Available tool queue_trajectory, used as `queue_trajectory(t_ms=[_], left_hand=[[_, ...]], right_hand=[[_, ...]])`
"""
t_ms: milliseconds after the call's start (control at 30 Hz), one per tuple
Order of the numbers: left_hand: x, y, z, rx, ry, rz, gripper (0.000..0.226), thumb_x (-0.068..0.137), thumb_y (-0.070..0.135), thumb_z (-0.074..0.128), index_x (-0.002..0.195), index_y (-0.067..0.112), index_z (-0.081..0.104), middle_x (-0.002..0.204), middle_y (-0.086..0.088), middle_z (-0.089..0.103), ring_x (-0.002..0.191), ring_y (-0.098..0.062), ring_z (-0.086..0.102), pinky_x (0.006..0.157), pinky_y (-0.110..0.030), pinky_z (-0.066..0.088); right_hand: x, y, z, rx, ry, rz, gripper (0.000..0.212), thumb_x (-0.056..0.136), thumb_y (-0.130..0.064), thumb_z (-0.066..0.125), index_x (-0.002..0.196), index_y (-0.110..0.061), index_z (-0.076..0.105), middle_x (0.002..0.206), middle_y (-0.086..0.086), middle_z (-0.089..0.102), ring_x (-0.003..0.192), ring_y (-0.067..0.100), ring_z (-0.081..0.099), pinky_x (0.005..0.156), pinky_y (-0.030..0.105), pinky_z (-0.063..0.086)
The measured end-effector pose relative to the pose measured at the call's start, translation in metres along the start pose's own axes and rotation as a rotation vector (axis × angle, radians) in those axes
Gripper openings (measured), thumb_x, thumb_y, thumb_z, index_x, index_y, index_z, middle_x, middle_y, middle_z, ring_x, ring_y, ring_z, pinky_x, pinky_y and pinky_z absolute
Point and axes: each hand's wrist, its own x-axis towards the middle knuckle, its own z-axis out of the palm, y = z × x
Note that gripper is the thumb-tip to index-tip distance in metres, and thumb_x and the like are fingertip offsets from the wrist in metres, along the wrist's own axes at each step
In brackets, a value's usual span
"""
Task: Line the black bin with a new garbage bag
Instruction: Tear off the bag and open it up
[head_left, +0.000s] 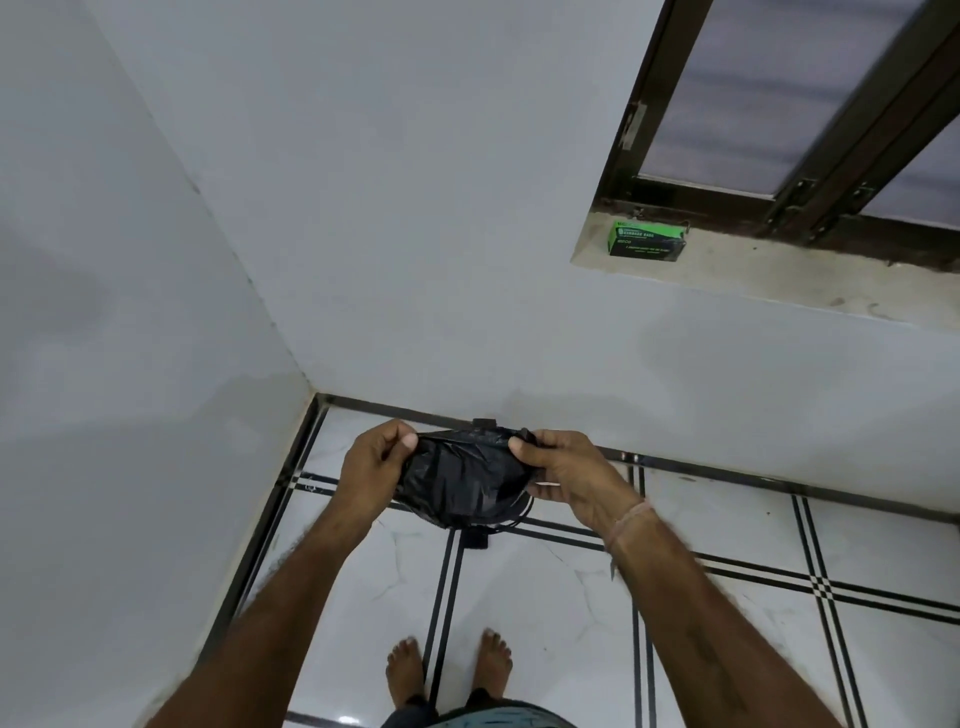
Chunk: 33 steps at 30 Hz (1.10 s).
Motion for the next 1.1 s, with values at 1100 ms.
queue_trajectory(t_ms=[1100], left_hand=[[-0.049, 0.05, 0.008, -0.437, -0.136, 0.086, 0.007, 0.093, 0.015, 0.073, 0.096, 0.009, 0.071, 0.091, -0.011, 0.071, 0.088, -0.02, 0.066, 0.086, -0.04, 0.056]], right_hand=[[-0.051, -0.003, 0.095, 0.382, -0.038, -0.047, 0.026, 0.076, -0.033, 0.08, 0.083, -0.012, 0.067, 0.075, 0.004, 0.069, 0.058, 0.01, 0.061, 0.051, 0.02, 0.053]])
